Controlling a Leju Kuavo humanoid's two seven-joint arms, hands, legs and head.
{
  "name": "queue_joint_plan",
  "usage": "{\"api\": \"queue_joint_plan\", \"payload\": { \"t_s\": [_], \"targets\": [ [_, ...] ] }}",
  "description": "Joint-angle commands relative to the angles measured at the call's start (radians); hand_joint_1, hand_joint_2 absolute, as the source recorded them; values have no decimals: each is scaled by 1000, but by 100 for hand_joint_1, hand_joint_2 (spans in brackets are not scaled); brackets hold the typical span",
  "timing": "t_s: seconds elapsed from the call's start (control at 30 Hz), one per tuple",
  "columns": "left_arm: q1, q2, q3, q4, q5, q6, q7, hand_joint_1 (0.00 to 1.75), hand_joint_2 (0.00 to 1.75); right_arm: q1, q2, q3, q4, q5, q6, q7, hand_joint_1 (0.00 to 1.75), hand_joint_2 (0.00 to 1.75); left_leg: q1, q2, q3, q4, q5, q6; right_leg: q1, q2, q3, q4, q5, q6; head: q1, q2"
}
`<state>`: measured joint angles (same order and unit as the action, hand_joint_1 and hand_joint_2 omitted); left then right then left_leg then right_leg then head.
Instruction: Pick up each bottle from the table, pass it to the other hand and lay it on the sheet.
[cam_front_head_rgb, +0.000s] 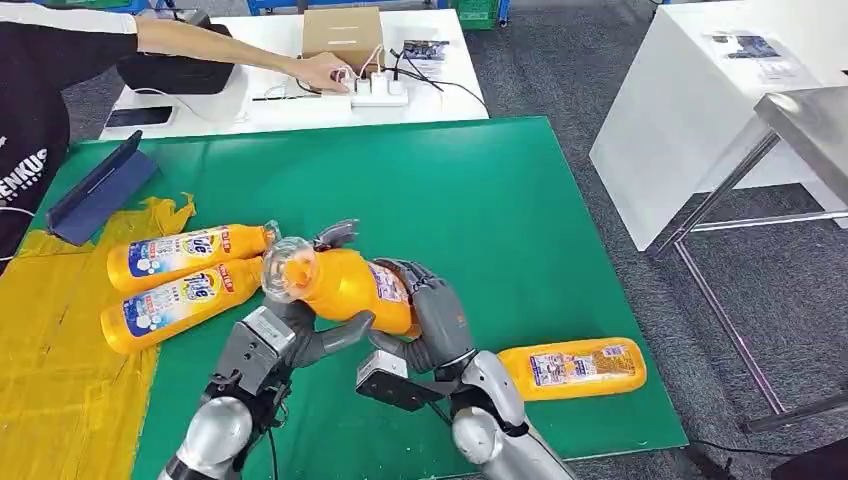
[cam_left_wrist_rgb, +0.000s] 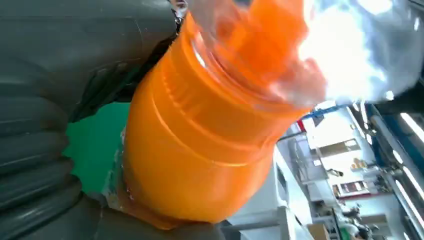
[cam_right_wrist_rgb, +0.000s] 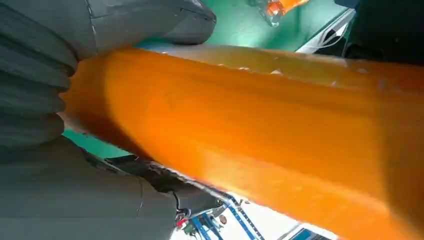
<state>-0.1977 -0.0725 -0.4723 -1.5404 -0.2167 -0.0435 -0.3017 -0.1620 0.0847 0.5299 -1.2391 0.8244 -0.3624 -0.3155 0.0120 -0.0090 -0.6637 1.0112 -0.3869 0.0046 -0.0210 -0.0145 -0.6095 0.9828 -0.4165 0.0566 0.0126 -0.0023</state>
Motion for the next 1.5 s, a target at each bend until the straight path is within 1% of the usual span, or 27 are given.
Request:
{"api": "queue_joint_plan", "payload": {
  "t_s": [0.03, 0.07, 0.1, 0.13, 0.17, 0.23, 0.27, 0.33, 0.37, 0.43, 0.5, 0.53, 0.57, 0.77, 0.9, 0.93, 0.97, 1.0, 1.1, 1.13, 1.17, 1.23, 1.27, 1.3, 1.4, 1.43, 1.5],
  "targets": [
    [-40, -13, -70, 93, 49, -21, -2, 175, 175, -71, 25, 77, 73, -24, -8, -11, 175, 175, 0, 3, 9, 0, -3, 0, 1, 4, 8, 0, -2, -4, 0, 0],
    [-42, -14, -70, 94, 51, -21, -2, 175, 175, -72, 27, 79, 76, -21, -11, -9, 175, 175, 0, 4, 12, 0, -4, 0, 1, 4, 11, 0, -3, -5, 0, 0],
    [-43, -15, -71, 96, 54, -20, -1, 175, 175, -75, 29, 85, 82, -19, -12, -7, 175, 175, 0, 3, 7, 0, -3, 0, 1, 3, 7, 0, -2, -4, 0, 0],
    [-43, -16, -72, 97, 58, -19, -1, 175, 175, -77, 31, 89, 87, -21, -12, -7, 175, 175, 0, 4, 11, 1, -4, 0, 1, 4, 10, 1, -3, -5, 0, 0],
    [-45, -18, -71, 98, 63, -19, 0, 175, 175, -78, 32, 92, 90, -23, -13, -7, 175, 175, 0, 3, 7, 0, -3, 0, 1, 4, 6, 0, -2, -3, 0, 0],
    [-46, -17, -73, 102, 72, -16, 1, 175, 175, -82, 33, 103, 97, -28, -16, -8, 175, 175, 0, 4, 10, 1, -4, 0, 1, 5, 9, 0, -3, -4, 0, 0],
    [-48, -18, -72, 105, 76, -13, 2, 175, 175, -82, 33, 107, 97, -31, -19, -8, 175, 175, 0, 2, 5, 0, -2, 0, 1, 3, 4, 0, -1, -2, 0, 0],
    [-50, -14, -69, 106, 75, -8, 1, 175, 175, -79, 34, 105, 93, -39, -25, -9, 175, 175, 0, 2, 8, 0, -3, 0, 1, 2, 8, 0, -2, -3, 0, 0],
    [-49, -10, -66, 105, 67, 6, -1, 175, 175, -72, 32, 103, 82, -47, -34, -15, 175, 175, 0, 2, 4, 0, -1, 0, 0, 2, 4, 0, -1, -2, 0, 0],
    [-49, -7, -65, 106, 67, 5, 0, 175, 175, -71, 31, 102, 81, -47, -34, -15, 175, 175, 0, 3, 8, 0, -3, 0, 1, 3, 7, 0, -2, -3, 0, 0],
    [-49, -7, -65, 106, 67, 5, 0, 175, 175, -71, 31, 102, 81, -47, -34, -15, 175, 175, 0, 2, 3, 0, -1, 0, 0, 2, 3, 0, 0, -2, 0, 0],
    [-49, -7, -65, 106, 67, 5, 0, 175, 175, -71, 31, 102, 81, -47, -34, -15, 175, 175, 0, 2, 6, 0, -2, 0, 1, 3, 5, 0, -1, -3, 0, 0],
    [-49, -7, -65, 106, 67, 5, 0, 175, 175, -71, 31, 102, 81, -47, -34, -15, 175, 175, 0, 2, 4, 0, -1, 0, 0, 2, 3, 0, -1, -2, 0, 0],
    [-49, -7, -65, 106, 67, 5, 0, 175, 175, -71, 31, 102, 81, -47, -34, -15, 175, 175, 0, 2, 7, 0, -2, 0, 0, 3, 6, 0, -2, -3, 0, 0],
    [-49, -7, -65, 106, 67, 5, 0, 175, 175, -71, 31, 102, 81, -47, -34, -15, 175, 175, 0, 1, 2, -1, 0, 0, 0, 1, 2, 0, 0, -1, 0, 0],
    [-49, -7, -65, 106, 67, 5, 0, 175, 175, -71, 31, 102, 81, -47, -34, -15, 175, 175, 0, 3, 6, 0, -2, 0, 0, 3, 6, 0, -2, -3, 0, 0],
    [-49, -7, -65, 106, 67, 5, 0, 175, 175, -71, 31, 102, 81, -47, -34, -15, 175, 175, 0, 2, 4, 0, -1, 0, 0, 2, 3, 0, -1, -2, 0, 0],
    [-49, -7, -65, 106, 67, 5, 0, 175, 175, -71, 31, 102, 81, -47, -34, -15, 175, 175, 0, 2, 6, 0, -2, 0, 1, 3, 6, 0, -2, -3, 0, 0],
    [-49, -7, -65, 106, 67, 5, 0, 175, 175, -71, 31, 102, 81, -47, -34, -15, 175, 175, 0, 1, 2, -1, 0, 0, 0, 1, 2, -1, 0, -1, 0, 0],
    [-49, -7, -65, 106, 67, 5, 0, 175, 175, -71, 31, 102, 81, -47, -34, -15, 175, 175, 0, 2, 5, 0, -2, 0, 0, 2, 5, 0, -1, -2, 0, 0],
    [-49, -7, -65, 106, 67, 5, 0, 175, 175, -71, 31, 102, 81, -47, -34, -15, 175, 175, 0, 2, 3, 0, -1, 0, 0, 2, 3, 0, -1, -2, 0, 0],
    [-49, -7, -65, 106, 67, 5, 0, 175, 175, -71, 31, 102, 81, -47, -34, -15, 175, 175, 0, 2, 5, 0, -2, 0, 1, 2, 5, 0, -1, -3, 0, 0],
    [-49, -7, -65, 106, 67, 5, 0, 175, 175, -71, 31, 102, 81, -47, -34, -15, 175, 175, 0, 1, 3, -1, -1, 0, 0, 2, 2, 0, 0, -2, 0, 0],
    [-49, -7, -65, 106, 67, 5, 0, 175, 175, -71, 31, 102, 81, -47, -34, -15, 175, 175, 0, 2, 6, 0, -2, 0, 0, 3, 5, 0, -1, -3, 0, 0],
    [-49, -7, -65, 106, 67, 5, 0, 175, 175, -71, 31, 102, 81, -47, -34, -15, 175, 175, 0, 1, 2, -1, 0, 0, 0, 1, 2, -1, 0, -1, 0, 0],
    [-49, -7, -65, 106, 67, 5, 0, 175, 175, -71, 31, 102, 81, -47, -34, -15, 175, 175, 0, 2, 6, 0, -2, 0, 0, 3, 5, 0, -1, -3, 0, 0],
    [-49, -7, -65, 106, 67, 5, 0, 175, 175, -71, 31, 102, 81, -47, -34, -15, 175, 175, 0, 1, 2, -1, -1, 0, 0, 1, 2, 0, 0, -1, 0, 0]
  ]
}}
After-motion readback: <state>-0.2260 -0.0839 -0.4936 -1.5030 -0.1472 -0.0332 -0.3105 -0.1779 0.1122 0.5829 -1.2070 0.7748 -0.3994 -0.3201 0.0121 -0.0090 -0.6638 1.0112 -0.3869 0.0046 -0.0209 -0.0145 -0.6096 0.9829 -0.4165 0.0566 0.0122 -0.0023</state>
